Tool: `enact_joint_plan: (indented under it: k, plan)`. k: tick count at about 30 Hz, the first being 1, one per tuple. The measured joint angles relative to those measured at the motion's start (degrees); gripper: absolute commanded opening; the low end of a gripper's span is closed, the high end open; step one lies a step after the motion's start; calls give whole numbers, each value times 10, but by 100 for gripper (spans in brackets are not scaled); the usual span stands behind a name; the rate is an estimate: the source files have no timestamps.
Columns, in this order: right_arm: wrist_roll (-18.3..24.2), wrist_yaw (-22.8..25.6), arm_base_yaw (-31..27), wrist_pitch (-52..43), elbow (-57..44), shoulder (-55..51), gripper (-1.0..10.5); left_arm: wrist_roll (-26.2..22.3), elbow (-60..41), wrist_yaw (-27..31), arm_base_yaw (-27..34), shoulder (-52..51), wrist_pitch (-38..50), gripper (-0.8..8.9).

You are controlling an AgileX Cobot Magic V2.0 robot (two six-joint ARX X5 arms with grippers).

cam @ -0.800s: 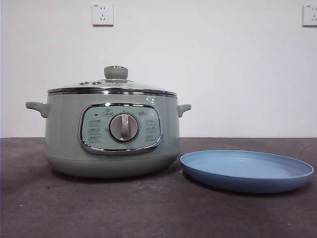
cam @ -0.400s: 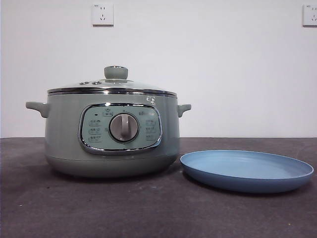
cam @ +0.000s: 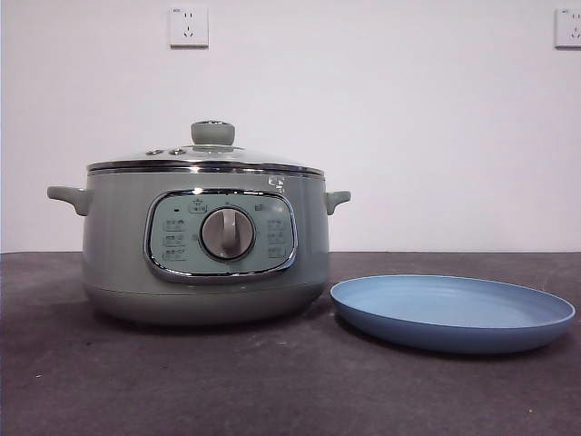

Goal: Take the potato out from the steamer,put the potato on the plate,close the lid

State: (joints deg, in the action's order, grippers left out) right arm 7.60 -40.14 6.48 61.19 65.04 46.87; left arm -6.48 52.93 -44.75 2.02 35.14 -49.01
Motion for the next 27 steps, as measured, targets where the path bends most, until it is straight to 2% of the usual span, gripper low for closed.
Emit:
enact_joint_plan:
  k: [1, 2, 4, 6, 15, 23, 27]
  plan:
    - [1, 0, 0, -1, 0, 0, 237, 0, 0, 0, 0, 0, 0, 542]
    - [2, 0, 0, -3, 0, 0, 330, 0, 0, 0, 0, 0, 0, 601]
    - [0, 0, 0, -7, 0, 0, 515, -1, 0, 0, 0, 0, 0, 606]
    - [-3, 0, 0, -9, 0, 0, 589, -1, 0, 0, 0, 0, 1, 606]
    - [-3, 0, 0, -12, 0, 0, 597, -2, 0, 0, 0, 7, 20, 606]
    - [-6, -2, 0, -12, 0, 0, 597, 2, 0, 4, -22, 60, 102, 606]
    - [-6, -2, 0, -12, 0, 0, 597, 5, 12, 43, -52, 110, 130, 606]
